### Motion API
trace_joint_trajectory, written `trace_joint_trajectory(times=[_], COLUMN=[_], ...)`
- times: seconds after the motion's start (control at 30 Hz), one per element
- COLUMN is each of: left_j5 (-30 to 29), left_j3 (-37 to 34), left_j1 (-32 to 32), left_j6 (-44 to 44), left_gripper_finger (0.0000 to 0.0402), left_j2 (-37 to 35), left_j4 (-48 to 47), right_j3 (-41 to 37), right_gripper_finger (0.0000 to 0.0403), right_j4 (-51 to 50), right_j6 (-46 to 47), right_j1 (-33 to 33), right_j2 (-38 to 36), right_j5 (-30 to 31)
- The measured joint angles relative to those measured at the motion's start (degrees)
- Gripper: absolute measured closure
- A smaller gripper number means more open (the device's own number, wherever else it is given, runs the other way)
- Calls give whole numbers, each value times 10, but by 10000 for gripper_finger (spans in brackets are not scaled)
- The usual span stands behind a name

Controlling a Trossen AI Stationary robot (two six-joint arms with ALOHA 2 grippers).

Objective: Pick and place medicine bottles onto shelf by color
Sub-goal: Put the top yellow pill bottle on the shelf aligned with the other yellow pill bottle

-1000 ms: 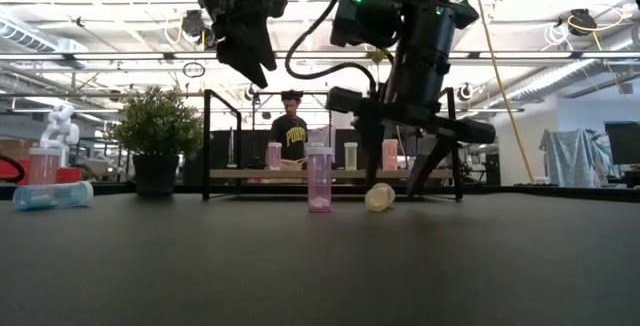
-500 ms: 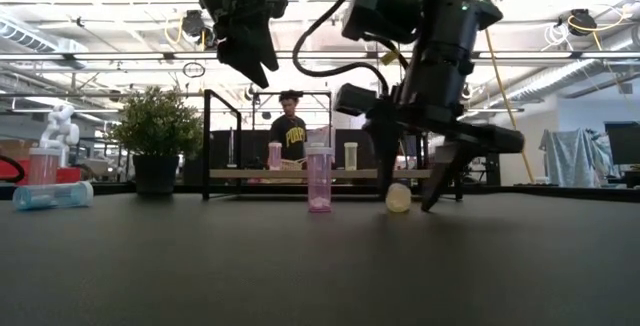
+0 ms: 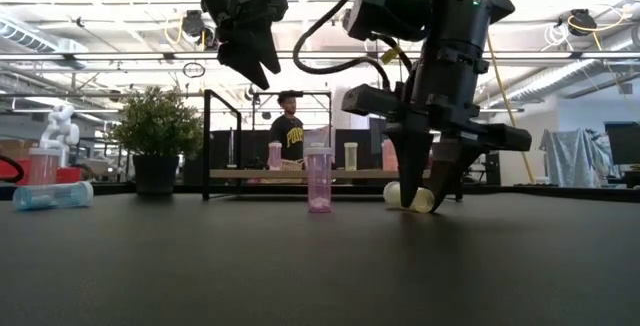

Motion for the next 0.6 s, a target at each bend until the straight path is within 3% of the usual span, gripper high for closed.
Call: trace_joint_trajectory(times=[0.13,0.33,0.43,0.6], left_j5=[0,32,84,110], left_j3=[0,0,0,0], left_j1=[0,2,1,-14], left_j6=[-8,12,41,89], left_gripper_finger=[87,87,87,87], left_j2=[0,0,-1,-4], left_j4=[0,24,90,246], right_j3=[-4,-7,-41,-173], right_gripper_finger=[309,306,306,306], right_j4=[-15,27,113,360], right_j6=[-66,-239,-363,-505], right_j1=[10,34,33,17], right_j2=[-37,-140,-196,-300], right_j5=[68,244,303,302])
